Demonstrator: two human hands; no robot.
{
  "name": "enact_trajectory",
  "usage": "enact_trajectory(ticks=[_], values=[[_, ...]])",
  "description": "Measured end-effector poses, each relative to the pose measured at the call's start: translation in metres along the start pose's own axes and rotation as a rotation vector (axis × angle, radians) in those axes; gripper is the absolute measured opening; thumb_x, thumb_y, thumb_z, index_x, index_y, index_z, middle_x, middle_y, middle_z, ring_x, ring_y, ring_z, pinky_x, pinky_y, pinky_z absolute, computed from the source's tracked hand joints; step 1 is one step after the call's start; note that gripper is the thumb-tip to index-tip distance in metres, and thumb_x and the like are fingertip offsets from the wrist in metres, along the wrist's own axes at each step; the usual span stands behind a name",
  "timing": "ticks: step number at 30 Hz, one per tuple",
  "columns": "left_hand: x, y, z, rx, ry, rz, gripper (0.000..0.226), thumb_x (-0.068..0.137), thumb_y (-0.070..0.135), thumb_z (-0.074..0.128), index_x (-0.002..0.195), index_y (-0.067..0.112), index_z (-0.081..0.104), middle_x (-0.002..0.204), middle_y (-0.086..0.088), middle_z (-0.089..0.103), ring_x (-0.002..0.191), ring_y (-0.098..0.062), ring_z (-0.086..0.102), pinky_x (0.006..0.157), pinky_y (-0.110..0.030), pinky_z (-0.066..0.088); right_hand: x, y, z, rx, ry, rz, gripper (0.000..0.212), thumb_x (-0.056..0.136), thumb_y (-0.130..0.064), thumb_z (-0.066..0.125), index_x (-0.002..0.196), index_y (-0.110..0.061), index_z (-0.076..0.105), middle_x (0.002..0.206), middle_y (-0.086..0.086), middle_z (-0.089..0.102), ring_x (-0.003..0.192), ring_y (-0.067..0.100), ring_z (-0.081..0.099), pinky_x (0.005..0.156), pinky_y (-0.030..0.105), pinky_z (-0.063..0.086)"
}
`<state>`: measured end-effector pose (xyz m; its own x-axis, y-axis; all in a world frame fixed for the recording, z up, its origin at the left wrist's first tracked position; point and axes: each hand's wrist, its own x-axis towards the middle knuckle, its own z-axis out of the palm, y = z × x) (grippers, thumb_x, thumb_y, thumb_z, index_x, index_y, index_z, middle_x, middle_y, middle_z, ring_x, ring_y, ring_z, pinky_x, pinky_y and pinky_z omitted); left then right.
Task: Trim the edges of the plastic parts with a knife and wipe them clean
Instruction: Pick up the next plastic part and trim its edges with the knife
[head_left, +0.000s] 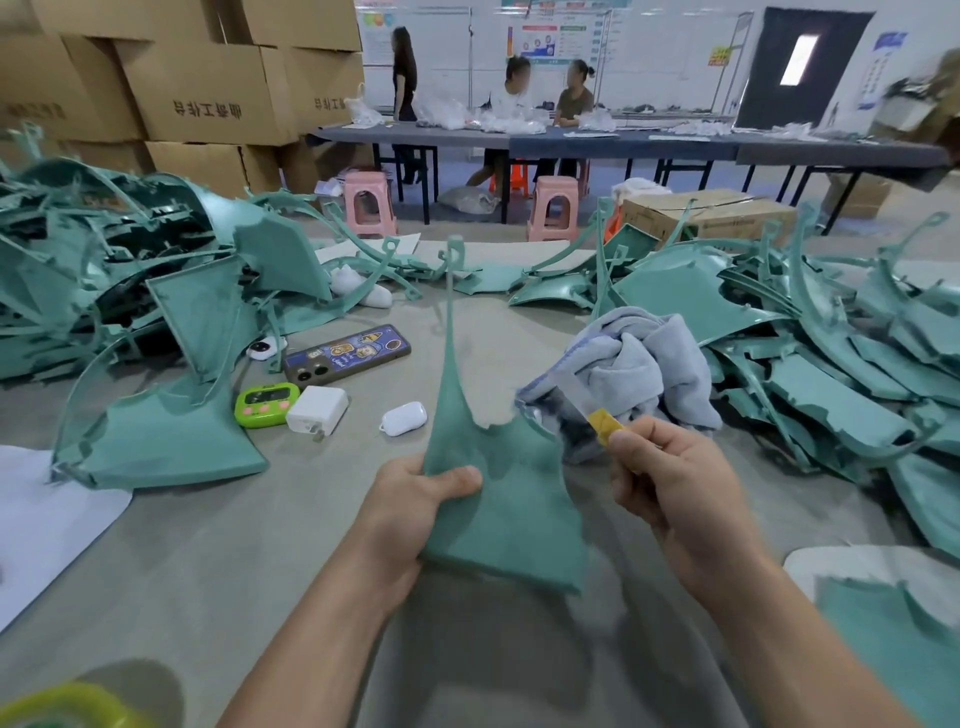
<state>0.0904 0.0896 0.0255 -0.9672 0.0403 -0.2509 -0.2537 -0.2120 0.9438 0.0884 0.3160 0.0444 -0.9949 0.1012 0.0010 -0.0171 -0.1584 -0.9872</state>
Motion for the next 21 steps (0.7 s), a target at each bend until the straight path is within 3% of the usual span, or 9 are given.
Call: enact_trajectory(ticks=[3, 5, 7, 10, 15, 17, 21], values=[[0.003, -0.005, 0.006, 0.285, 0.289, 0.308, 0.006, 0.083, 0.016, 0.073, 0.085, 0.013, 0.077, 0.079, 0.002, 0.078, 0.074, -0.013, 0.072, 0.068, -0.028, 0.056, -0.003, -0.001, 0.004, -0.042, 0.037, -0.118, 0.034, 0.098, -0.005, 0.060, 0.065, -0.015, 0.057, 0.054, 0.013, 0.057, 0.040, 0.012, 0.032, 0.039, 0.018, 0.025], [0.002, -0.009, 0.011, 0.436, 0.423, 0.421, 0.023, 0.077, 0.033, 0.068, 0.076, 0.010, 0.069, 0.069, 0.001, 0.070, 0.062, -0.015, 0.061, 0.060, -0.031, 0.049, -0.005, 0.002, 0.010, -0.081, 0.051, -0.191, 0.033, 0.098, -0.007, 0.061, 0.066, -0.016, 0.058, 0.057, 0.016, 0.062, 0.039, 0.013, 0.032, 0.038, 0.019, 0.026], [0.002, -0.013, 0.016, 0.522, 0.485, 0.512, 0.030, 0.076, 0.039, 0.063, 0.070, 0.010, 0.060, 0.067, 0.002, 0.064, 0.061, -0.017, 0.055, 0.055, -0.024, 0.042, -0.006, 0.008, 0.017, -0.143, 0.071, -0.224, 0.032, 0.098, -0.012, 0.063, 0.067, -0.018, 0.060, 0.059, 0.014, 0.066, 0.039, 0.013, 0.035, 0.038, 0.019, 0.028], [0.002, -0.018, 0.020, 0.568, 0.507, 0.607, 0.031, 0.077, 0.039, 0.062, 0.066, 0.011, 0.055, 0.069, 0.005, 0.062, 0.066, -0.017, 0.054, 0.052, -0.017, 0.038, -0.004, 0.018, 0.029, -0.193, 0.058, -0.209, 0.026, 0.096, -0.019, 0.064, 0.070, -0.018, 0.060, 0.059, 0.012, 0.068, 0.037, 0.013, 0.036, 0.038, 0.019, 0.028], [0.005, -0.020, 0.019, 0.549, 0.505, 0.640, 0.034, 0.078, 0.038, 0.062, 0.066, 0.007, 0.054, 0.065, -0.005, 0.057, 0.062, -0.023, 0.048, 0.052, -0.026, 0.038, 0.009, 0.028, 0.028, -0.521, 0.213, -0.133, 0.029, 0.093, -0.027, 0.065, 0.068, -0.015, 0.062, 0.053, 0.001, 0.067, 0.042, 0.010, 0.049, 0.055, 0.031, 0.041], [0.006, -0.019, 0.019, 0.561, 0.514, 0.639, 0.035, 0.077, 0.038, 0.061, 0.066, 0.006, 0.052, 0.067, -0.005, 0.056, 0.063, -0.023, 0.046, 0.051, -0.023, 0.036, 0.009, 0.026, 0.024, -0.451, 0.247, -0.120, 0.028, 0.091, -0.025, 0.066, 0.067, -0.013, 0.062, 0.051, 0.004, 0.065, 0.041, 0.012, 0.050, 0.054, 0.030, 0.042], [0.008, -0.015, 0.018, 0.594, 0.504, 0.644, 0.033, 0.078, 0.035, 0.061, 0.064, 0.009, 0.047, 0.067, 0.000, 0.054, 0.064, -0.021, 0.045, 0.051, -0.021, 0.035, 0.001, 0.021, 0.033, -0.112, 0.044, -0.171, 0.028, 0.090, -0.021, 0.062, 0.064, -0.016, 0.055, 0.055, 0.016, 0.064, 0.033, 0.017, 0.038, 0.038, 0.019, 0.029]])
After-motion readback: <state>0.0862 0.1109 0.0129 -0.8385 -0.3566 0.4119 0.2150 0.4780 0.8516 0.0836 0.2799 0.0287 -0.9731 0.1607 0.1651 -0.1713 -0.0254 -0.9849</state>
